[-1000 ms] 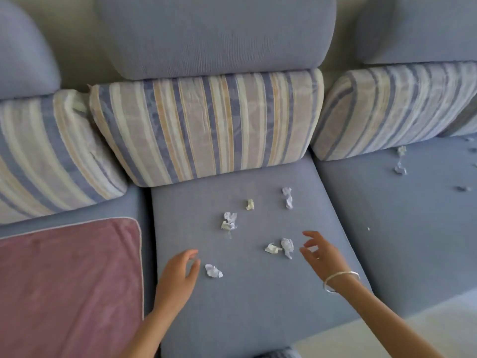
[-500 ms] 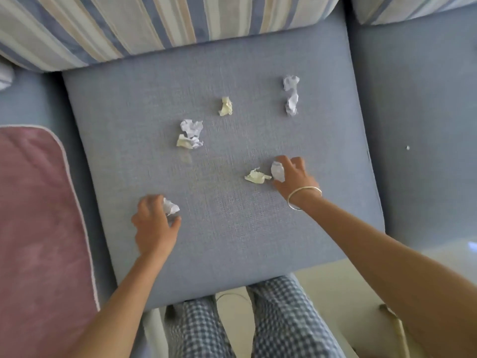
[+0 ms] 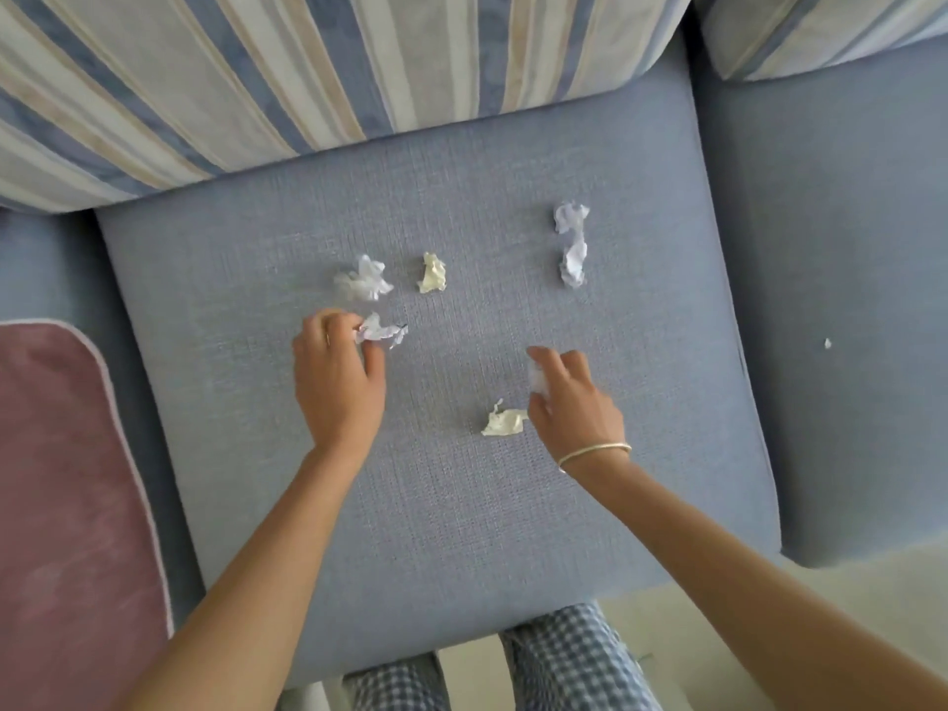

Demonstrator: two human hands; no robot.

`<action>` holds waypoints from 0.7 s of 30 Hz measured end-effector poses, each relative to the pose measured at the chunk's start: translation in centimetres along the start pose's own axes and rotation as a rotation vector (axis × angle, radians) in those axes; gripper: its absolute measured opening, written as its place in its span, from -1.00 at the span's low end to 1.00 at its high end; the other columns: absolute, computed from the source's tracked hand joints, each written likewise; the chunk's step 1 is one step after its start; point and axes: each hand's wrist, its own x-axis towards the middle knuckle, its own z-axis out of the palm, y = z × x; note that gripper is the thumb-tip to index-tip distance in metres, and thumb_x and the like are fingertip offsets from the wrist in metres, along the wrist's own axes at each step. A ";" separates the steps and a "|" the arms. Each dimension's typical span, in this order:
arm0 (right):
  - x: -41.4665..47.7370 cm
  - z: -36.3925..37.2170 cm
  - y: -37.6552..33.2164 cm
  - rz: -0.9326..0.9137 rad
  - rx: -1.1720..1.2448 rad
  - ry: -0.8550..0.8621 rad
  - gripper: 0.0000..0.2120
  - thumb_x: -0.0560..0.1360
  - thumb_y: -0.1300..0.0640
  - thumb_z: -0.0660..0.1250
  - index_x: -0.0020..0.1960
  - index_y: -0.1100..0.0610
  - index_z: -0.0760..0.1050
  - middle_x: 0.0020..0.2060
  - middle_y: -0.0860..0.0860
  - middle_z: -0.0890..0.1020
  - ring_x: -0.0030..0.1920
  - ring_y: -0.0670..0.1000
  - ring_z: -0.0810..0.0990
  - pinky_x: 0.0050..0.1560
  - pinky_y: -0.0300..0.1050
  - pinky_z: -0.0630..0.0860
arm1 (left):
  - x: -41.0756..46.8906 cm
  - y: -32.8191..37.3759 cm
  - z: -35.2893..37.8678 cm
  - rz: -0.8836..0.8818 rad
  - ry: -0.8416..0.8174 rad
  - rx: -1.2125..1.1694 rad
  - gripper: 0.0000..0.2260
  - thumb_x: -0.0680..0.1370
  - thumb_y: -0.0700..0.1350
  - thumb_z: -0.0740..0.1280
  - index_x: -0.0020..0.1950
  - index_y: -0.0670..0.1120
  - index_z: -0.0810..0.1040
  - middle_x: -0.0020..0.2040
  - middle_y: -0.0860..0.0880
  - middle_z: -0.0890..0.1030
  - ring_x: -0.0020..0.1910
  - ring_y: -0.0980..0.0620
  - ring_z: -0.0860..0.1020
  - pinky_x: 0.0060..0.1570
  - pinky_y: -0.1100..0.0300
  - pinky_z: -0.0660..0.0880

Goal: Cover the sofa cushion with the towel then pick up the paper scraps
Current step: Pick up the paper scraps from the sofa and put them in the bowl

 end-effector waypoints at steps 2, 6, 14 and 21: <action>-0.4 1.0 -1.0 -0.070 -0.016 -0.081 -0.59 0.55 0.18 0.15 0.38 -0.02 0.22 0.25 0.09 0.34 0.10 0.15 0.53 -0.13 -0.01 0.56 | 1.5 0.1 1.0 0.024 0.009 0.065 -0.83 0.44 -0.26 0.30 0.01 -0.25 0.52 0.20 -0.28 0.46 0.15 -0.31 0.43 0.07 -0.10 0.40; -0.8 4.7 -1.5 -0.194 -0.124 -0.080 -0.58 0.42 0.14 0.37 0.24 0.05 0.36 0.20 0.11 0.41 0.09 0.14 0.53 -0.27 -0.03 0.64 | 3.4 -0.1 2.2 0.155 -0.033 0.165 -0.60 0.41 -0.15 0.33 0.23 -0.20 0.43 0.35 -0.34 0.33 0.31 -0.38 0.32 0.23 -0.21 0.32; 1.2 6.7 -0.4 -0.355 -0.150 0.141 -0.50 0.03 0.23 0.61 -0.21 0.08 0.36 -0.34 0.03 0.56 -0.48 -0.03 0.51 -0.75 -0.33 0.31 | 10.2 0.3 4.0 0.359 -0.166 0.263 -0.24 0.38 0.32 0.17 0.46 -0.04 0.11 0.49 -0.31 0.12 0.42 -0.43 0.13 0.30 -0.32 0.21; 2.0 7.1 0.3 -0.405 -0.108 0.225 -0.48 0.06 0.23 0.60 -0.23 0.07 0.28 -0.37 0.00 0.57 -0.49 -0.06 0.52 -0.74 -0.33 0.33 | 8.3 1.1 6.7 0.621 -0.216 0.272 -0.32 0.46 0.39 -0.07 0.43 -0.01 0.19 0.44 -0.10 0.10 0.39 -0.33 0.22 0.25 -0.35 0.25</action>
